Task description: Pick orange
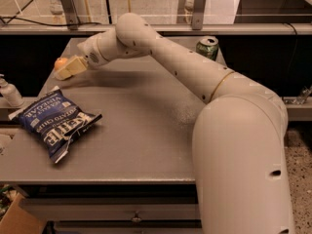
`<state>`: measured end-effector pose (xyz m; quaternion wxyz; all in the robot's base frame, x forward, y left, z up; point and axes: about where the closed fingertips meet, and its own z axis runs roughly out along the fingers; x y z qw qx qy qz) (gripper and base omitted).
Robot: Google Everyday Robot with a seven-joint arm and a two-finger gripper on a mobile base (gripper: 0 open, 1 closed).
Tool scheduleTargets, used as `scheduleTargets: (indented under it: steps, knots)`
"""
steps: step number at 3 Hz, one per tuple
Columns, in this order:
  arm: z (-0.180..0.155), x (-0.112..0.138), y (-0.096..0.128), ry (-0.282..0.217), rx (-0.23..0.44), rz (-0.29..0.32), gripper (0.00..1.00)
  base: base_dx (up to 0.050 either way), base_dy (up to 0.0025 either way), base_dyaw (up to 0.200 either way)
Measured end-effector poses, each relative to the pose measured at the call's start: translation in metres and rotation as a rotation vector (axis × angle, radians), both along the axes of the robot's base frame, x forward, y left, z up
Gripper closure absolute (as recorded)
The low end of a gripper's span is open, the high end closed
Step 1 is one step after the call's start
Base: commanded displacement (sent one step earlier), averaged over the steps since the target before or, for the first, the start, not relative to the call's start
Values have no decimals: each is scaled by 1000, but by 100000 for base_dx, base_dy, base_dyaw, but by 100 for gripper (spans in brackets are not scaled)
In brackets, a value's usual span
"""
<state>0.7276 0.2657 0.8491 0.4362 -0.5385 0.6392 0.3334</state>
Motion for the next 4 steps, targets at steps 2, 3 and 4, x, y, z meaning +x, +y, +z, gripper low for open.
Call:
scheduleTargets:
  steps: [2,3,4]
  knots:
    - [0,-6,14,9,25,19,59,0,0,0]
    - [1,-8,12,10,27,16,82,0,0,0]
    - [8,-8,6,-1,34,0,100,0,0,0]
